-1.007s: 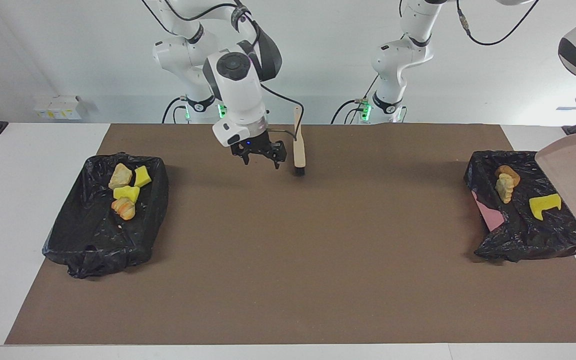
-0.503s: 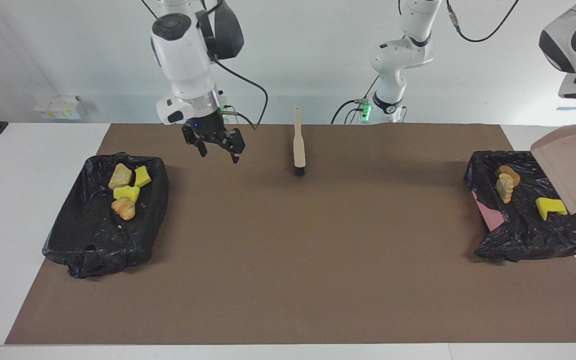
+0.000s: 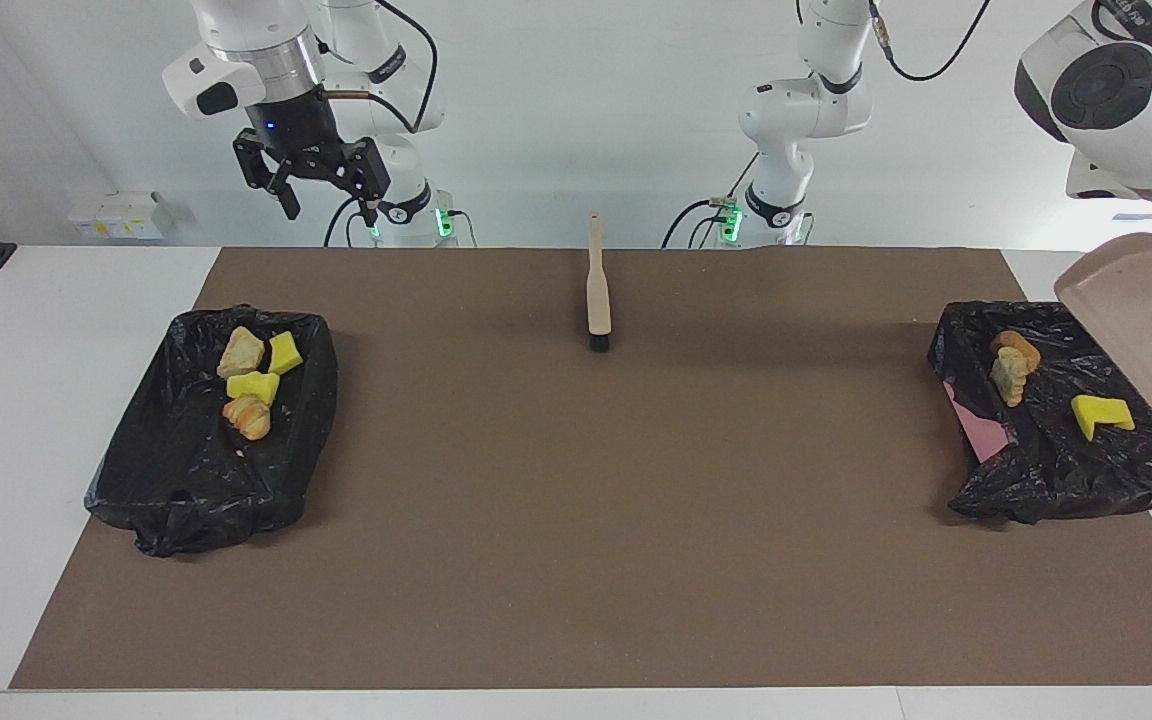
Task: Sweep and dump trash in bin
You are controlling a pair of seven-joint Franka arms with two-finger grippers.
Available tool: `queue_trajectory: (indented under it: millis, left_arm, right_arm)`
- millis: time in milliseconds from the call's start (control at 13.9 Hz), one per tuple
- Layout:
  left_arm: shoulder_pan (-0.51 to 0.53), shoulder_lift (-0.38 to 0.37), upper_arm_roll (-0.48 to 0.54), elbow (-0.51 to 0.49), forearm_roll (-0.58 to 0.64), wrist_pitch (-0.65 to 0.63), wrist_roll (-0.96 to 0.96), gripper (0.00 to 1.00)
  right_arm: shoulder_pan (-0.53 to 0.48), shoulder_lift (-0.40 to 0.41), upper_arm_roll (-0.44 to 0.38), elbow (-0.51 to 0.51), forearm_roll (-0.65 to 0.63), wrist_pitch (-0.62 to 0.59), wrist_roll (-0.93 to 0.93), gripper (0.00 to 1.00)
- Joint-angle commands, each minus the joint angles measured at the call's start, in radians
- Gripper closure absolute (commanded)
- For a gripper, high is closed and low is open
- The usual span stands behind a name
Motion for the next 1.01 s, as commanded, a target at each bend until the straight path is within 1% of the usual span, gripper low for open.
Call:
queue_trajectory:
  millis: [0, 72, 288, 431, 503, 647, 935]
  left_arm:
    - [-0.036, -0.033, 0.006, -0.024, -0.115, -0.091, -0.085, 1.0]
    - [-0.045, -0.034, 0.006, -0.025, -0.17, -0.113, -0.111, 1.0]
    - [-0.063, -0.045, 0.005, -0.036, -0.332, -0.11, -0.203, 1.0]
    - [-0.112, -0.067, 0.003, -0.062, -0.423, -0.122, -0.234, 1.0]
    - [-0.128, -0.08, 0.003, -0.08, -0.471, -0.13, -0.316, 1.0]
    - [-0.19, -0.103, 0.003, -0.111, -0.547, -0.139, -0.48, 1.0]
    - [-0.321, -0.096, 0.003, -0.148, -0.701, -0.129, -0.783, 1.0]
  right_arm:
    - [-0.008, 0.018, 0.005, 0.034, -0.022, -0.026, -0.045, 0.0]
    - [-0.013, 0.014, -0.004, 0.026, -0.019, -0.029, -0.065, 0.0]
    - [-0.036, 0.011, -0.013, 0.009, -0.024, -0.034, -0.192, 0.0]
    - [-0.032, 0.009, -0.018, 0.006, -0.026, -0.027, -0.191, 0.0]
    - [-0.021, 0.008, -0.03, 0.005, -0.029, -0.027, -0.191, 0.0]
    - [-0.013, 0.008, -0.047, 0.005, -0.029, -0.033, -0.187, 0.0]
    - [-0.01, 0.005, -0.065, -0.001, -0.027, -0.043, -0.178, 0.0]
